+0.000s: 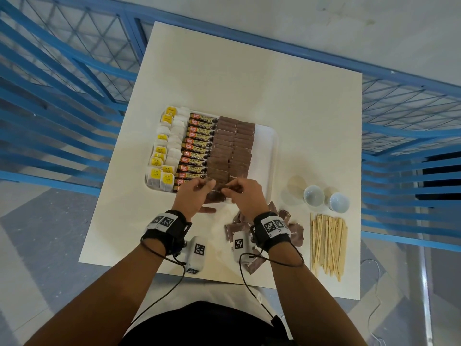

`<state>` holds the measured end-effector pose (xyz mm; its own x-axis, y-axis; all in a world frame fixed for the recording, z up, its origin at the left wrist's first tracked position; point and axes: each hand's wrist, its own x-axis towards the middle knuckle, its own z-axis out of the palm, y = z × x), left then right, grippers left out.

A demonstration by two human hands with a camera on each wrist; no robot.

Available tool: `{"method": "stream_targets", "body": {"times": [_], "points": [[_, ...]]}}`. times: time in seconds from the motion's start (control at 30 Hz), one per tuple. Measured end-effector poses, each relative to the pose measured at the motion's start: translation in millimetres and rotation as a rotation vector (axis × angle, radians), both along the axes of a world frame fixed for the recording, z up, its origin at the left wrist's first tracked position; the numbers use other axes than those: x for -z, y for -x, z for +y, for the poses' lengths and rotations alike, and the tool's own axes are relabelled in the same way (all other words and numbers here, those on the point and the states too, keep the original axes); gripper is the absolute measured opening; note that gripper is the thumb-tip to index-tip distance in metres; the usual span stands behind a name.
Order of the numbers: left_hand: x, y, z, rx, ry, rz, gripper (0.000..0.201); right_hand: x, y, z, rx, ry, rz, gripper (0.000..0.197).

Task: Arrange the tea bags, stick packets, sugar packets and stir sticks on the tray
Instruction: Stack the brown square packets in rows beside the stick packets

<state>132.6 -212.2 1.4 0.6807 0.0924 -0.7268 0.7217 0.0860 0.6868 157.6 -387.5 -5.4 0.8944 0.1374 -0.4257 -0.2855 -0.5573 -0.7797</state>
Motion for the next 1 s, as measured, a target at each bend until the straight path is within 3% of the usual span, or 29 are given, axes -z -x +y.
{"method": "stream_targets", "body": {"times": [0.17,0.3,0.4,0.5,0.57,0.63,0.8,1.0], "points": [[0.5,1.9,-1.4,0.006,-0.011,-0.026,0.023,-4.9,1.8,-8.5,0.042,-0.078,0.005,0.007],[3.9,5.3,-6.3,0.087,-0.096,-0.104,0.025,-1.3,8.9,-13.5,0.162,-0.110,0.007,0.011],[6.0,7.9,-10.4,0.056,-0.132,-0.145,0.021,-2.5,13.8,-14.8,0.240,-0.099,0.023,0.012],[7.2,10.4,-12.1,0.037,-0.112,-0.147,0.019,-4.9,17.0,-13.6,0.189,-0.127,0.074,0.021],[7.8,11.0,-12.8,0.038,-0.098,-0.151,0.020,-2.7,18.8,-12.9,0.099,-0.105,0.110,0.028],[9.0,10.9,-13.6,0.048,-0.098,-0.149,0.021,-0.6,18.4,-13.7,0.067,-0.081,0.111,0.023],[6.5,10.4,-8.9,0.078,-0.101,-0.112,0.025,6.6,5.5,-25.3,0.226,0.012,0.045,0.012],[5.5,10.4,-0.1,0.105,-0.114,-0.079,0.023,17.3,-2.6,-28.5,0.321,0.179,0.026,0.017]]}}
